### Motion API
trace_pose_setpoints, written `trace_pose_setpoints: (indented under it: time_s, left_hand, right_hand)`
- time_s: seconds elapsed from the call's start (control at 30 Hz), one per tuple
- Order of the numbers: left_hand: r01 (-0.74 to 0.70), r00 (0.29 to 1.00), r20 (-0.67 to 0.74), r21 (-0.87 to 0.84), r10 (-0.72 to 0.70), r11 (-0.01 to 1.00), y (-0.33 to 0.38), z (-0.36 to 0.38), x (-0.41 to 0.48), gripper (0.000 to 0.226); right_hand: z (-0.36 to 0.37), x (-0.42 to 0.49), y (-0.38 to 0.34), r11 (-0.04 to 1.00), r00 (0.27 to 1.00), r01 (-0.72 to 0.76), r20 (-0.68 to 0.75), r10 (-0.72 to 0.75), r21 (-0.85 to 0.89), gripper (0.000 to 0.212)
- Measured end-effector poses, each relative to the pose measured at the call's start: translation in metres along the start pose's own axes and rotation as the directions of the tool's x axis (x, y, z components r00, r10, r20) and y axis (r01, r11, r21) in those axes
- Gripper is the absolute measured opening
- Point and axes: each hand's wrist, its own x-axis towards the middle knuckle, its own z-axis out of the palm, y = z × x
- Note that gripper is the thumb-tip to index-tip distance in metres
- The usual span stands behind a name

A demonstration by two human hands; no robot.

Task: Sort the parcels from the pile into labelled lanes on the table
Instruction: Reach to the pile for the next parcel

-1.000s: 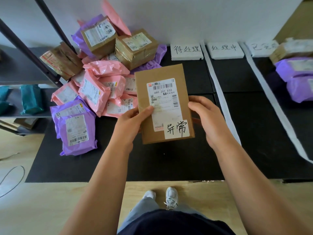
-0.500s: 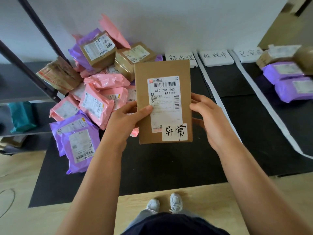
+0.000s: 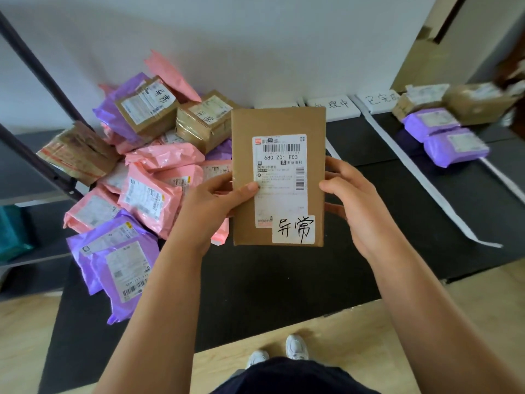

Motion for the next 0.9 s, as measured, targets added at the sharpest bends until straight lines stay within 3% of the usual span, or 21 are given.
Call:
trace_pose_setpoints:
  time_s: [0.33,0.47,0.63,0.9]
  left_hand:
    - [-0.123,0.99,0.079,0.103,0.115,0.987,-0.003,0.001,0.004,0.054]
    - [-0.103,0.982,0.173,0.138,0.078,0.985,-0.01,0.015,0.012,0.062]
    - [-0.099,0.959,0.28,0.169,0.048,0.981,-0.01,0.056,0.021,0.064]
    - [-0.068,0.93,0.367,0.249,-0.029,0.966,0.003,0.179,0.007,0.049]
  right_hand:
    - [0.004,-0.017,0.007,0.997,0.991,-0.048,-0.125,0.054,0.055,0.038]
    - [-0.003,-0.027,0.013,0.993,0.969,-0.098,-0.219,0.111,0.069,0.039]
    - [-0.03,-0.046,0.025,0.985,0.914,-0.13,-0.371,0.164,0.115,0.044]
    - [-0.12,-0.088,0.056,0.961,0.79,-0.159,-0.555,0.26,0.225,0.036]
